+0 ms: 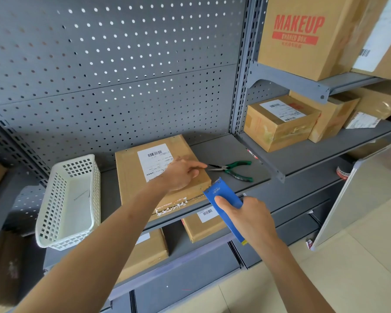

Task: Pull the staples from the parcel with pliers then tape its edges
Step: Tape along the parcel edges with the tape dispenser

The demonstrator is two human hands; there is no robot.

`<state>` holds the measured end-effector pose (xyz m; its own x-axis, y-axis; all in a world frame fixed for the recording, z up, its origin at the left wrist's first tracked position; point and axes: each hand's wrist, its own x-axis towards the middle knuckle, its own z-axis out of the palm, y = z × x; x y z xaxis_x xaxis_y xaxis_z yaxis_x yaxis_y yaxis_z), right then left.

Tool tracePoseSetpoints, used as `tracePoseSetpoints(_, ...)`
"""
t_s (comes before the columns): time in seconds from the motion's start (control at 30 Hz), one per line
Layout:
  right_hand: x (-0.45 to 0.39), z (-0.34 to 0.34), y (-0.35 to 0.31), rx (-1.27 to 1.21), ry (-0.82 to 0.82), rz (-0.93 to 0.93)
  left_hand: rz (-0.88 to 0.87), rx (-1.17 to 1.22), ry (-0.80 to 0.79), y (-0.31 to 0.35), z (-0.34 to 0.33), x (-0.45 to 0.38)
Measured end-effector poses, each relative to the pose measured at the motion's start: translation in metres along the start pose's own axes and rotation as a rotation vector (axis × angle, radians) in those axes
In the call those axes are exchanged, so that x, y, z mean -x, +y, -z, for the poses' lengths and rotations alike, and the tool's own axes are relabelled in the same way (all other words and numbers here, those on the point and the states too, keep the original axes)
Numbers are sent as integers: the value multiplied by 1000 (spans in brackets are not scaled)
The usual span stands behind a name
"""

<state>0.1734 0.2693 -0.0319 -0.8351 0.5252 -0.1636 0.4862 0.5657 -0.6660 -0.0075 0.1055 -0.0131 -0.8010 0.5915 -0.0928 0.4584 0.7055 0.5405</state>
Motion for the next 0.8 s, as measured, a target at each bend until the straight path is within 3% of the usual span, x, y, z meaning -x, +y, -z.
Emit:
tracePoseSetpoints(0.1, 1, 5, 0, -59, 4, 43, 5, 76, 3, -1, 7, 3)
tracePoseSetpoints(0.23, 0, 9, -1, -62, 51, 140, 2, 296, 128, 6, 17, 11)
tracePoseSetpoints(0.4, -6, 18, -7, -76, 134, 355, -70, 486, 29, 17, 33, 30)
tracePoseSetpoints(0.63, -18, 27, -29, -93, 234, 676, -109, 664, 43, 31, 57, 57)
tracePoseSetpoints(0.8, -23, 27, -43, -133, 203, 788, -110, 751, 68, 38, 70, 72)
